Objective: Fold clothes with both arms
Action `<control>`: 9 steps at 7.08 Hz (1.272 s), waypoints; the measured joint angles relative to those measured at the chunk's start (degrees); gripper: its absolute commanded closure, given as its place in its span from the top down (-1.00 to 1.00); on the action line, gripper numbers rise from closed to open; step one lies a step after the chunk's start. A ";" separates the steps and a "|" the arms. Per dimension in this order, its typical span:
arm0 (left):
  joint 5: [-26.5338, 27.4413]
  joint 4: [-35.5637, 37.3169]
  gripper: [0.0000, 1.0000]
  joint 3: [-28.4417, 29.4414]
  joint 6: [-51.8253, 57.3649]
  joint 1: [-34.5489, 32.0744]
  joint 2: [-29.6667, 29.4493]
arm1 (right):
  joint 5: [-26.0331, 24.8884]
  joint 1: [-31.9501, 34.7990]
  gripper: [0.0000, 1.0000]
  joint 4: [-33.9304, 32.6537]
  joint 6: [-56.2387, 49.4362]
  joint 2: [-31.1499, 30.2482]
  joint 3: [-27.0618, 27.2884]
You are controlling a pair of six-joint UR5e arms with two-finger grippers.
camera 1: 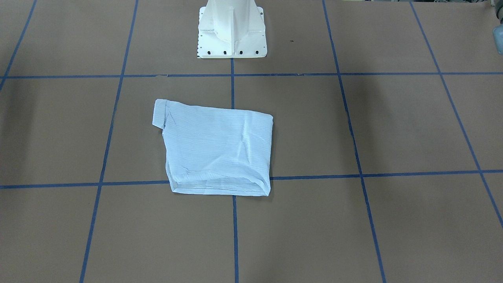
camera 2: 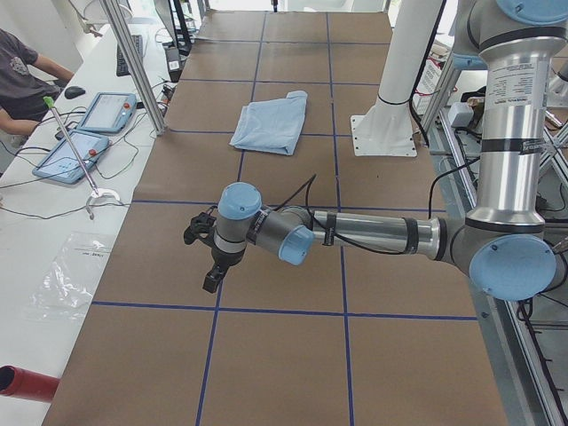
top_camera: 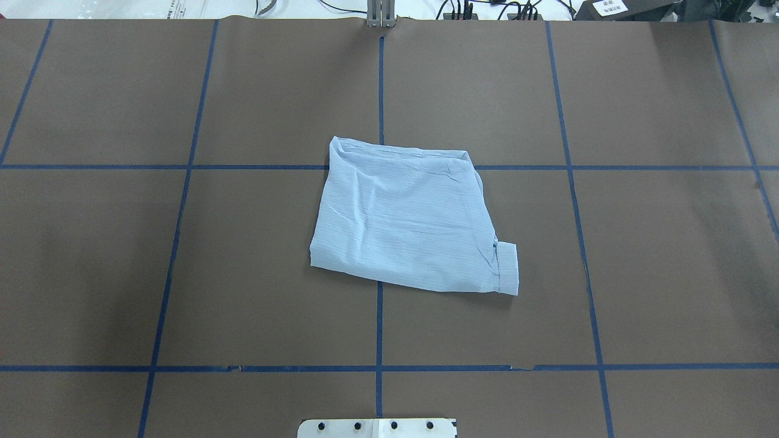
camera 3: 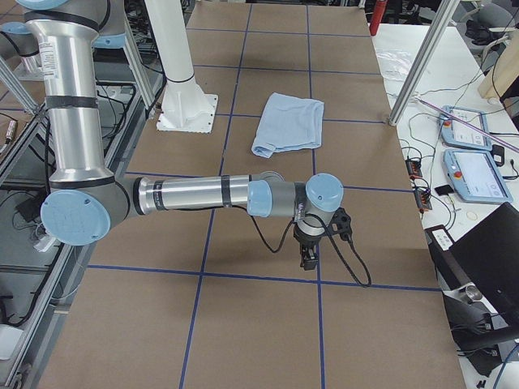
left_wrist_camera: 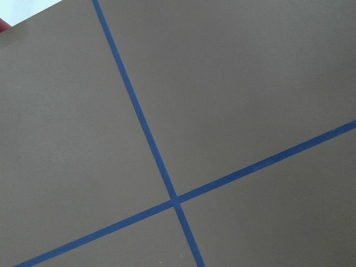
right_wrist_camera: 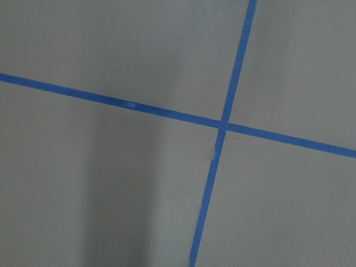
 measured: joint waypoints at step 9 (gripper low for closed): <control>-8.31 18.61 1.00 -0.34 6.55 -2.22 0.20 | 0.17 2.18 1.00 -0.15 7.65 -1.52 0.59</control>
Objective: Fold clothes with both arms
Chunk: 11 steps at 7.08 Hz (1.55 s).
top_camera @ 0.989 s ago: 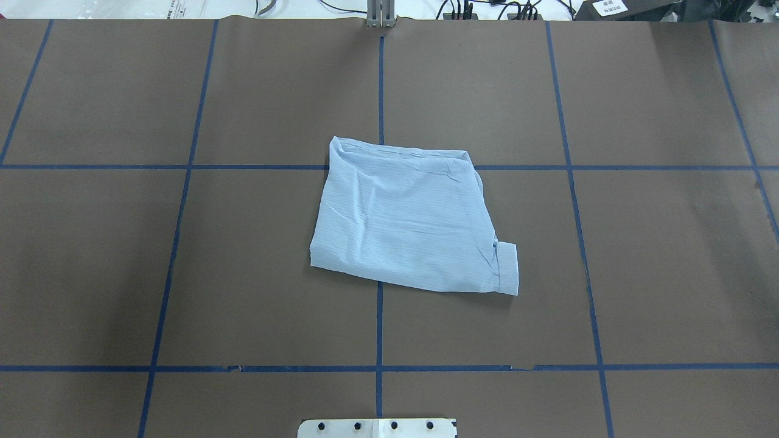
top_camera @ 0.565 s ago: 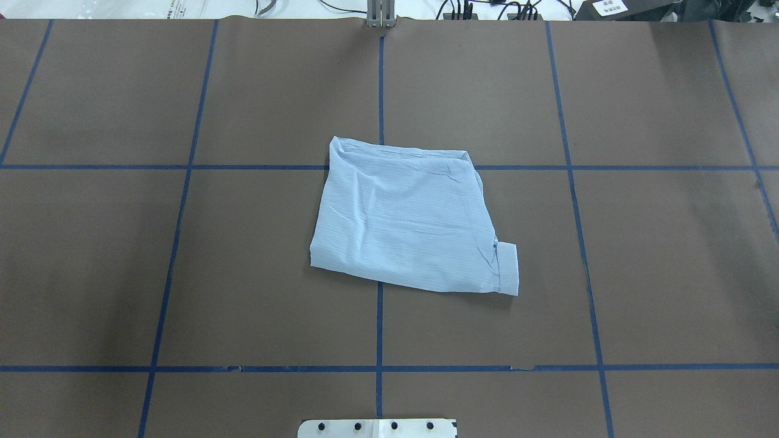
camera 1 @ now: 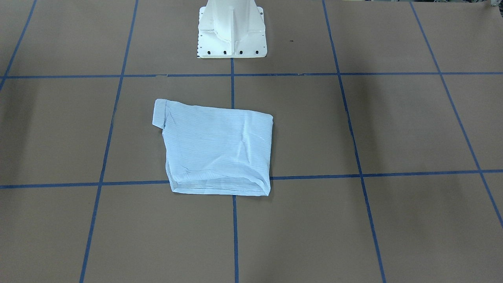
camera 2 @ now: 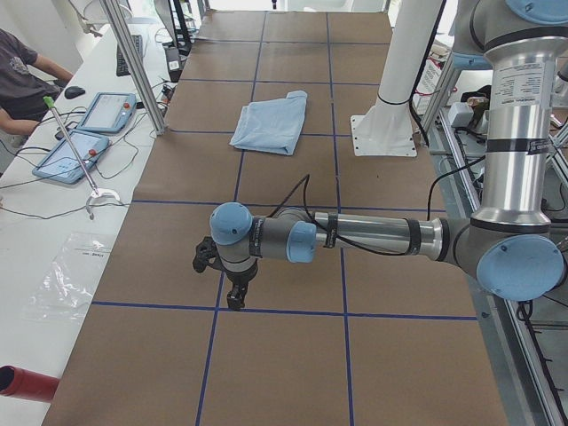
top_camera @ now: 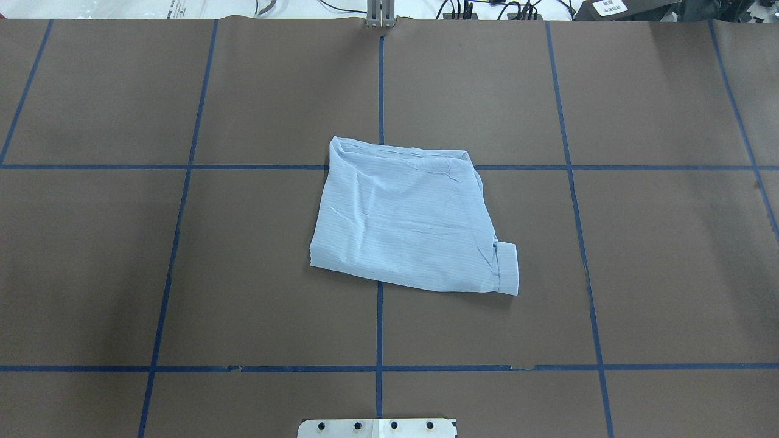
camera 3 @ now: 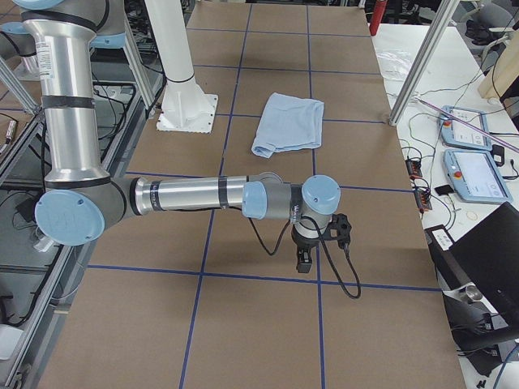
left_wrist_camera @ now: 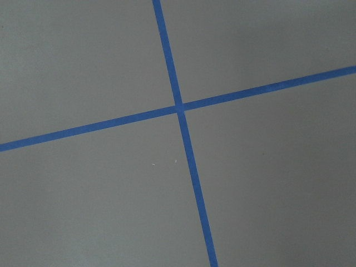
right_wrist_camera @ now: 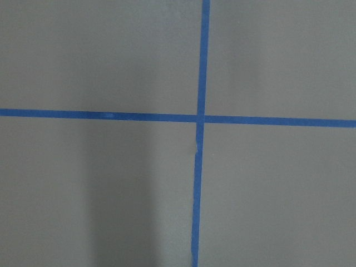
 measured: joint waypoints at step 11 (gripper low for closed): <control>0.04 -0.37 1.00 -0.18 -10.42 -0.43 -0.09 | 0.47 2.59 1.00 0.04 0.04 -2.21 0.04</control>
